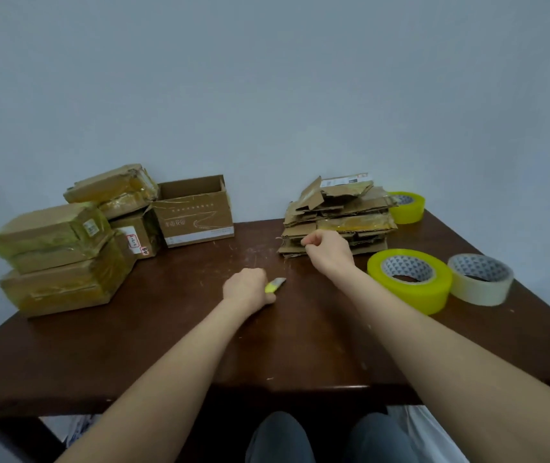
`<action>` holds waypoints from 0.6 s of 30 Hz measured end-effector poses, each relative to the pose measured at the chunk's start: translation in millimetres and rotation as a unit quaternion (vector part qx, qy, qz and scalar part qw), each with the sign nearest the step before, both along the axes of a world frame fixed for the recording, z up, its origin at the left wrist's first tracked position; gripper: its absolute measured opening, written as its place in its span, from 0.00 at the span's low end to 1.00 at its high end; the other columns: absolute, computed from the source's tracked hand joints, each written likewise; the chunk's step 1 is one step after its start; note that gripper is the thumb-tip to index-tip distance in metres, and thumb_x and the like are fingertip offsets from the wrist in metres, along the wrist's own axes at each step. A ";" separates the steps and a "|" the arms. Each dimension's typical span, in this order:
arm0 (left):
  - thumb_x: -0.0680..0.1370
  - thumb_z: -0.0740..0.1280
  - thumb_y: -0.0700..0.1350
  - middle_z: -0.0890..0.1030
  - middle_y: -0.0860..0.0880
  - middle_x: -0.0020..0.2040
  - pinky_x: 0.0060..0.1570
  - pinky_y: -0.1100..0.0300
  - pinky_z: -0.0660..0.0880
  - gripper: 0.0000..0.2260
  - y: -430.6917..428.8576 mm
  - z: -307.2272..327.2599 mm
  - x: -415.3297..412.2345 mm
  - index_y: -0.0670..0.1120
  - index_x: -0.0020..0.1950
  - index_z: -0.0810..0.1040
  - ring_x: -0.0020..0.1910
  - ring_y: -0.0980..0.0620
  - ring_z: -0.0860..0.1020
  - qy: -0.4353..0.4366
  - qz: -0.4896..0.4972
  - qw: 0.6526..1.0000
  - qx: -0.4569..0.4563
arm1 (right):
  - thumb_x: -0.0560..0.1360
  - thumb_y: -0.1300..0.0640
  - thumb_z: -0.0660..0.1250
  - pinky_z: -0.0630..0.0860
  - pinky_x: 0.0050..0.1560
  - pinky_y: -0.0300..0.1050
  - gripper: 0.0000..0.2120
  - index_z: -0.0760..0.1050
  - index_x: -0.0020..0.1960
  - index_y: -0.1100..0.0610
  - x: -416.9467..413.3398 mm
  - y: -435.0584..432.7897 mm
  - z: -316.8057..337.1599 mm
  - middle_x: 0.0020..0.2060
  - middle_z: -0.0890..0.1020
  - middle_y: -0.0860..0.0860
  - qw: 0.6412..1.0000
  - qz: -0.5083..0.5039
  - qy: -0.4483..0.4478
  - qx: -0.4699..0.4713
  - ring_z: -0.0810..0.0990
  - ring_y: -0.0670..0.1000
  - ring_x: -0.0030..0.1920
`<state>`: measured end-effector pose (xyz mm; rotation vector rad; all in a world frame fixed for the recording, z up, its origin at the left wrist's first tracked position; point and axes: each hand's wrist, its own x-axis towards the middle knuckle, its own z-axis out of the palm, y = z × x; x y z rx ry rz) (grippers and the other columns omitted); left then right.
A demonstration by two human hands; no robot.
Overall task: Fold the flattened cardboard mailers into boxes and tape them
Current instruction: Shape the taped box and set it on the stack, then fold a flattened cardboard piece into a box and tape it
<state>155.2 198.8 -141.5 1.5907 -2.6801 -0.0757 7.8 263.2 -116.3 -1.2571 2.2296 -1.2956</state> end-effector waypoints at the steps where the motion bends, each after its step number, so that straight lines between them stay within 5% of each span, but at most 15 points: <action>1: 0.74 0.69 0.54 0.79 0.48 0.51 0.47 0.55 0.78 0.16 -7.4 1.4 14.9 0.47 0.57 0.76 0.49 0.48 0.79 0.003 0.032 0.999 -0.006 | 0.78 0.61 0.61 0.74 0.51 0.44 0.10 0.79 0.51 0.50 2.4 0.2 -1.3 0.55 0.80 0.50 1.000 0.003 -0.002 0.002 0.77 0.51 0.55; 7: 0.77 0.67 0.54 0.76 0.48 0.49 0.41 0.56 0.75 0.15 -48.0 6.2 94.0 0.46 0.58 0.74 0.46 0.49 0.76 0.011 0.192 0.981 -0.035 | 0.78 0.60 0.62 0.73 0.48 0.43 0.08 0.78 0.51 0.50 16.4 -11.4 -4.4 0.53 0.80 0.50 1.000 0.021 -0.001 0.008 0.77 0.50 0.51; 11: 0.78 0.65 0.53 0.75 0.45 0.59 0.51 0.53 0.77 0.18 -68.9 -3.7 104.1 0.46 0.64 0.72 0.56 0.47 0.76 -0.025 0.241 0.970 -0.007 | 0.78 0.57 0.63 0.74 0.49 0.43 0.09 0.77 0.58 0.52 6.5 -23.7 0.3 0.57 0.79 0.51 1.000 0.006 0.005 -0.007 0.76 0.50 0.52; 14: 0.78 0.65 0.52 0.70 0.45 0.65 0.54 0.51 0.75 0.20 -80.2 3.2 70.9 0.48 0.68 0.69 0.64 0.45 0.70 0.013 0.194 0.980 -0.033 | 0.78 0.56 0.62 0.76 0.52 0.47 0.13 0.75 0.62 0.52 -24.6 -31.4 11.8 0.60 0.77 0.52 0.999 -0.035 0.014 -0.019 0.77 0.52 0.55; 18: 0.79 0.63 0.49 0.71 0.46 0.67 0.61 0.51 0.71 0.19 -89.1 23.7 -16.6 0.47 0.69 0.70 0.65 0.46 0.71 0.227 0.042 0.973 -0.012 | 0.78 0.55 0.63 0.73 0.61 0.51 0.16 0.71 0.65 0.55 -79.8 -35.5 37.3 0.63 0.72 0.56 0.978 -0.181 0.029 -0.095 0.73 0.56 0.61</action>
